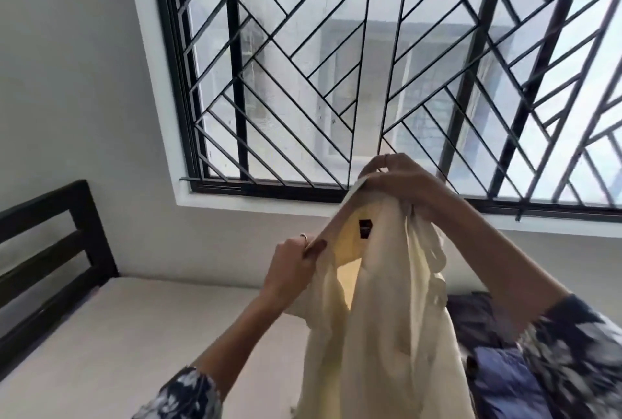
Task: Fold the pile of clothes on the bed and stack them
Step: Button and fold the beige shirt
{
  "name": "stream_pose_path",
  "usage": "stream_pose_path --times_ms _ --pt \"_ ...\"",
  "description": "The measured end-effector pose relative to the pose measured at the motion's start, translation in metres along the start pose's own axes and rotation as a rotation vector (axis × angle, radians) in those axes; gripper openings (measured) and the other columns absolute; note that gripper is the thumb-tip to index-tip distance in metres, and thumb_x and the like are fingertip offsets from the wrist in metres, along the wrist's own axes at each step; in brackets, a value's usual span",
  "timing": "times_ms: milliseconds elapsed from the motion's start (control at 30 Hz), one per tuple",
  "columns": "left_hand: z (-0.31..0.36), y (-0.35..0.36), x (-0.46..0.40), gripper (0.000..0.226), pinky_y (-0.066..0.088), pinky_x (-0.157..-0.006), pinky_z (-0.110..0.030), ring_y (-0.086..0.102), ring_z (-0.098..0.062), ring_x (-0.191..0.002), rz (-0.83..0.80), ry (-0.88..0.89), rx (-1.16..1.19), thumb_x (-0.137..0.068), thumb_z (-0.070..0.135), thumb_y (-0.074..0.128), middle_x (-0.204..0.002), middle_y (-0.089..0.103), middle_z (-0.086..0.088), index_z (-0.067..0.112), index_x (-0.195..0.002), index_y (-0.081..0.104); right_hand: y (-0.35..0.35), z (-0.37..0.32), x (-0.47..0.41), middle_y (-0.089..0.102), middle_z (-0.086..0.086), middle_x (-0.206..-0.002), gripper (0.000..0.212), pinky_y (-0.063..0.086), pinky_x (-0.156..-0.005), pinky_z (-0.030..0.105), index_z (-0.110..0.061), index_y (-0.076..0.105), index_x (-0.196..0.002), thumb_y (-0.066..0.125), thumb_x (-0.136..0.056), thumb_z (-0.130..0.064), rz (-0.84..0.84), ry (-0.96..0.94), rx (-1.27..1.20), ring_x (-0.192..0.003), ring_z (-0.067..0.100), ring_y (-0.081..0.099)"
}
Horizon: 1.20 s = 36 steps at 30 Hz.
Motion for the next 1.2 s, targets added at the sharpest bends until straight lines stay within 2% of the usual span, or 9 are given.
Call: stream_pose_path --times_ms 100,167,233,500,633,767,833,967,1200 --pt "0.0 -0.022 -0.026 0.033 0.035 -0.054 -0.027 0.045 -0.008 -0.051 -0.263 0.098 0.043 -0.093 0.023 0.06 -0.057 0.052 0.009 0.02 -0.062 0.05 -0.026 0.02 0.009 0.064 -0.001 -0.086 0.007 0.05 -0.065 0.019 -0.015 0.066 -0.095 0.064 -0.089 -0.015 -0.219 0.025 0.086 -0.077 0.01 0.061" --pt "0.005 -0.034 -0.035 0.014 0.048 -0.06 -0.023 0.059 -0.007 -0.067 -0.478 0.143 0.061 -0.089 0.029 0.065 -0.085 0.065 0.005 0.02 -0.098 0.062 -0.038 0.038 0.027 0.065 -0.002 -0.099 0.015 0.049 -0.071 0.016 -0.018 0.065 -0.106 0.062 -0.092 -0.017 -0.328 0.013 0.134 -0.083 0.002 0.062" --pt "0.008 -0.042 -0.031 0.037 0.049 -0.064 -0.025 0.06 -0.016 -0.075 -0.597 0.169 0.021 -0.084 0.037 0.068 -0.097 0.064 -0.009 0.019 -0.115 0.057 -0.037 0.056 0.049 0.066 0.002 -0.1 0.017 0.047 -0.072 0.014 -0.014 0.063 -0.109 0.06 -0.094 -0.018 -0.43 -0.011 0.129 -0.081 -0.003 0.061" --pt "0.017 -0.028 -0.003 0.04 0.033 -0.045 -0.02 0.039 -0.008 -0.049 -0.916 0.058 0.017 -0.089 0.041 0.055 -0.062 0.046 -0.003 0.007 -0.069 0.059 -0.023 0.106 0.126 0.057 -0.003 -0.062 0.03 0.038 -0.047 0.013 -0.005 0.062 -0.076 0.051 -0.097 -0.024 -0.572 0.205 -0.098 -0.048 0.002 0.05" --pt "0.024 -0.012 0.004 0.04 0.03 -0.047 -0.018 0.036 -0.004 -0.048 -0.847 0.139 -0.083 -0.098 0.028 0.049 -0.054 0.047 0.011 0.012 -0.063 0.057 -0.016 0.125 0.14 0.043 0.007 -0.068 0.032 0.032 -0.059 0.029 -0.005 0.058 -0.073 0.054 -0.097 -0.025 -0.505 0.218 -0.108 -0.063 0.02 0.038" --pt "0.035 0.004 -0.001 0.039 0.03 -0.053 -0.02 0.032 -0.002 -0.046 -0.682 0.156 -0.077 -0.1 0.02 0.045 -0.056 0.041 0.007 0.015 -0.062 0.047 -0.02 0.13 0.142 0.053 -0.001 -0.069 0.005 0.035 -0.054 0.022 -0.012 0.055 -0.101 0.055 -0.096 -0.012 -0.425 0.262 -0.167 -0.065 0.015 0.045" --pt "0.04 0.006 -0.004 0.029 0.033 -0.058 -0.018 0.038 -0.001 -0.051 -0.593 0.173 -0.049 -0.099 0.017 0.048 -0.063 0.046 0.005 0.016 -0.07 0.052 -0.025 0.129 0.14 0.055 -0.001 -0.079 0.021 0.04 -0.056 0.022 -0.018 0.045 -0.109 0.057 -0.094 -0.008 -0.422 0.213 -0.193 -0.069 0.012 0.048" --pt "0.046 -0.009 -0.004 0.013 0.042 -0.067 -0.012 0.055 0.004 -0.071 -0.588 0.241 0.007 -0.096 0.023 0.053 -0.103 0.059 0.018 0.033 -0.1 0.06 -0.037 0.126 0.142 0.051 0.002 -0.091 0.011 0.042 -0.068 0.017 -0.007 0.049 -0.097 0.055 -0.092 0.002 -0.451 0.097 -0.067 -0.078 0.004 0.047" --pt "0.071 -0.028 -0.01 0.017 0.048 -0.067 -0.018 0.061 -0.012 -0.075 -0.626 0.271 0.176 -0.096 0.014 0.052 -0.089 0.071 -0.009 0.01 -0.097 0.069 -0.029 0.138 0.141 0.052 -0.014 -0.062 0.03 0.038 -0.063 0.022 -0.022 0.059 -0.065 0.059 -0.092 -0.009 -0.431 0.158 0.124 -0.061 0.001 0.045"
Point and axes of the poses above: each hand's wrist, its own x-axis away from the middle knuckle, its own y-axis out of the palm, z = x × y, the point moved 1 cm from there along -x, towards the middle knuckle
